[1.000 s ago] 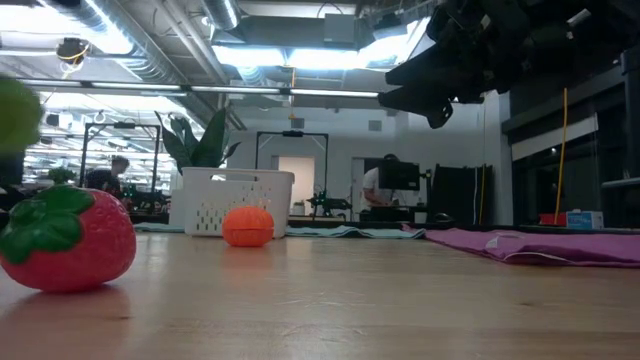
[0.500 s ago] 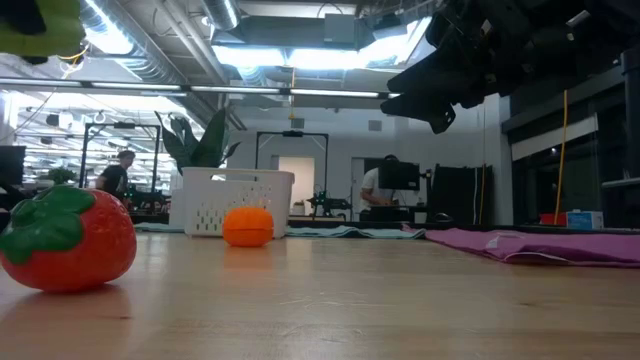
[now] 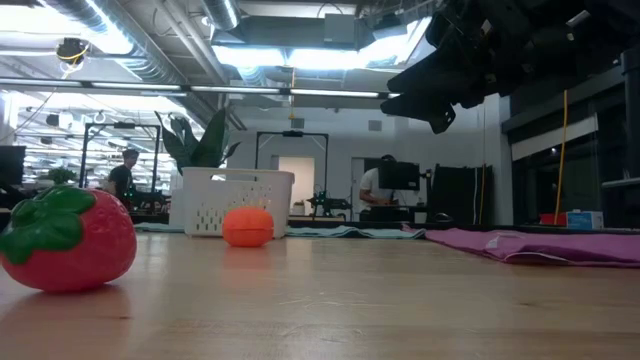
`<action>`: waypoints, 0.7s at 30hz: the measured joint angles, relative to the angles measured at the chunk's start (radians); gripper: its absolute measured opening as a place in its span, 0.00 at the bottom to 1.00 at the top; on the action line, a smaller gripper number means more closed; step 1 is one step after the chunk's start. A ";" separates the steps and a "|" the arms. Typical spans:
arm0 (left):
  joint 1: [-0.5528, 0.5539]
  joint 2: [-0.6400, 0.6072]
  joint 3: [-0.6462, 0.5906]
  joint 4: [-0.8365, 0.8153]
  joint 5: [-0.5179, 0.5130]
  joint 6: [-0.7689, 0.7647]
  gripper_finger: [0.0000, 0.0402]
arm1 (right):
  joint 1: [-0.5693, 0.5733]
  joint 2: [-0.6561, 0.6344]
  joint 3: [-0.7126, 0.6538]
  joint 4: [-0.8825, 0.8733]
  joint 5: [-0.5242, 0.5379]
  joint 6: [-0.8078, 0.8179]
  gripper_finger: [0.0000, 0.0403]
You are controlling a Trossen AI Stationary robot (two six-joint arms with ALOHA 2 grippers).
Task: Pick and placing Produce into tupperware
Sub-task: Put the green starfruit into the white basket
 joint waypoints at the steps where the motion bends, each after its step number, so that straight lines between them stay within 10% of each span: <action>1: -0.002 0.000 -0.024 0.017 -0.026 0.000 0.52 | 0.000 0.000 0.000 0.000 0.000 0.000 0.53; 11: -0.004 0.001 -0.248 0.198 -0.266 0.000 0.52 | 0.000 0.000 0.000 -0.001 0.000 0.000 0.53; 21: 0.006 0.001 -0.324 0.296 -0.281 -0.019 0.52 | 0.000 0.000 0.000 -0.001 0.000 -0.004 0.53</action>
